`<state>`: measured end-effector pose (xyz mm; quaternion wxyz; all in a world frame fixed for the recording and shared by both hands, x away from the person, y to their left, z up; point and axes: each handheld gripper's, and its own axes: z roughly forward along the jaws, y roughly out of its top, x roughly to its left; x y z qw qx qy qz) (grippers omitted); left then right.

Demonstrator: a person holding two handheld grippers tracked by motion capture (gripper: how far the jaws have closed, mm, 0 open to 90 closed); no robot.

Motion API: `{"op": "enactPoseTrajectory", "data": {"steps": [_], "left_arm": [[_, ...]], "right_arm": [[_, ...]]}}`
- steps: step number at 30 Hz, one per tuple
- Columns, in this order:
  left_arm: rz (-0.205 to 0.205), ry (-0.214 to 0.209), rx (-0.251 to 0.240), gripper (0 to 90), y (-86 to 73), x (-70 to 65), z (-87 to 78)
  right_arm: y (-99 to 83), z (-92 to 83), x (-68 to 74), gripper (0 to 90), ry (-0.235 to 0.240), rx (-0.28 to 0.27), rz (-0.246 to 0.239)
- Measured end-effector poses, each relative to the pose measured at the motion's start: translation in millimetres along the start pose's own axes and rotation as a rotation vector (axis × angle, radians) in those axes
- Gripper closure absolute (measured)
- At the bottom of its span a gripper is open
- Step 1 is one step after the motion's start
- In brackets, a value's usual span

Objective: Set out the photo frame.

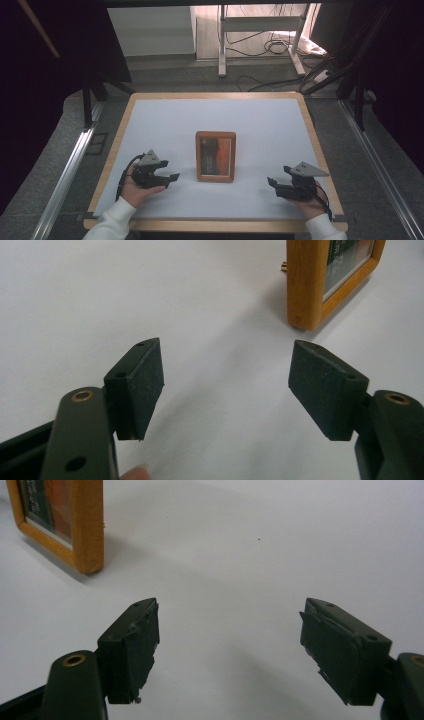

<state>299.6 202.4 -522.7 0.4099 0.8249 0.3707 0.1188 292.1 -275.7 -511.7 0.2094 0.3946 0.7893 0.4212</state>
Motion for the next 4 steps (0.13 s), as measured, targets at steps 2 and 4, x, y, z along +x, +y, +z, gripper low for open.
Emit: {"op": "enactPoseTrajectory", "data": {"steps": [2,4], "left_arm": [[0.000,0.001,-0.004,29.8,0.2,0.0,-0.5],[-0.001,0.004,-0.005,29.7,0.5,0.3,-0.4]], "right_arm": [[0.2,-0.4,-0.1,21.7,-0.004,-0.009,0.001],[0.6,-0.5,-0.2,21.0,-0.011,-0.014,0.003]]}}
